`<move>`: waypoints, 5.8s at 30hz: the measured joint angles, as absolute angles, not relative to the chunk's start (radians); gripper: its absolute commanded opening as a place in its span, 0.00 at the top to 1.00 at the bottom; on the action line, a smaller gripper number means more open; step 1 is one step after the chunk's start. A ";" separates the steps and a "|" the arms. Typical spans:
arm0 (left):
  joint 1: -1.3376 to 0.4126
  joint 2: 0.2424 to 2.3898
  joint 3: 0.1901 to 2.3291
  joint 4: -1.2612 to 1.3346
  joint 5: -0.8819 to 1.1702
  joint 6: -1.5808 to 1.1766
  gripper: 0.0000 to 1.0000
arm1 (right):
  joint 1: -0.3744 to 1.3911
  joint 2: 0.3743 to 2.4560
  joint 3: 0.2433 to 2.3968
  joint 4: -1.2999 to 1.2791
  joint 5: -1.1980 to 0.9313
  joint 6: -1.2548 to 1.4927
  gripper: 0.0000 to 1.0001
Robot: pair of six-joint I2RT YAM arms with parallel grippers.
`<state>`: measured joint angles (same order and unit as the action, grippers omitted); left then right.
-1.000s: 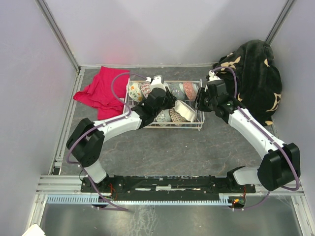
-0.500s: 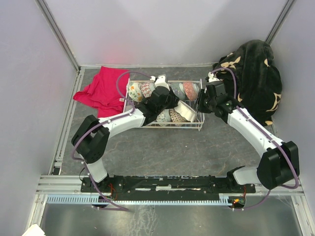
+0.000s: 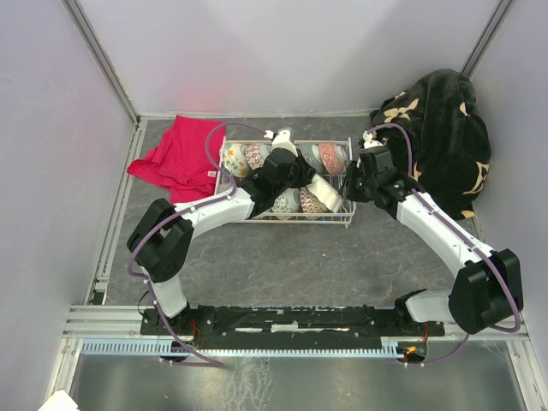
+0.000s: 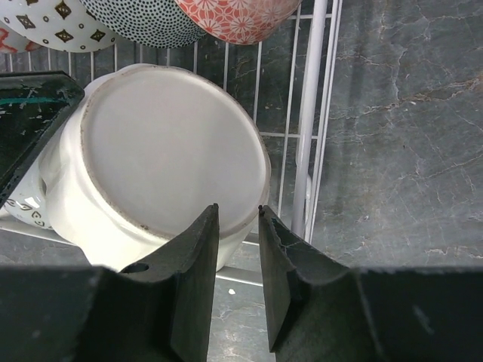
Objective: Load the bowls into the dish rack
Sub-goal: Adjust the bowl in the dish rack, then reset both arms
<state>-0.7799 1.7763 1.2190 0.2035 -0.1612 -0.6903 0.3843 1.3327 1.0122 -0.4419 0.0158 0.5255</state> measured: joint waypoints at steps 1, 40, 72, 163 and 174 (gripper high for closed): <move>-0.780 1.778 1.221 0.204 -0.157 -0.690 0.85 | 0.384 1.333 1.011 -0.442 0.017 0.525 0.65; -0.826 1.850 1.295 0.310 0.037 -0.648 0.86 | 0.503 1.331 1.000 -0.441 0.012 0.500 0.68; -0.827 0.826 0.628 0.184 -0.268 -0.556 0.01 | 0.505 1.135 0.915 -0.395 0.138 0.487 0.02; -0.209 1.367 0.214 0.965 -0.513 -0.043 0.01 | 0.142 1.526 0.318 0.896 0.478 0.064 0.00; -0.204 1.432 0.153 1.152 -0.436 0.004 0.01 | 0.142 1.526 0.318 0.896 0.475 0.064 0.00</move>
<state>-0.2039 1.4322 0.1528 1.1519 -0.4362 0.0036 0.1417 1.5261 0.3180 0.8963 0.4747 0.0639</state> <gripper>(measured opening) 0.993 0.997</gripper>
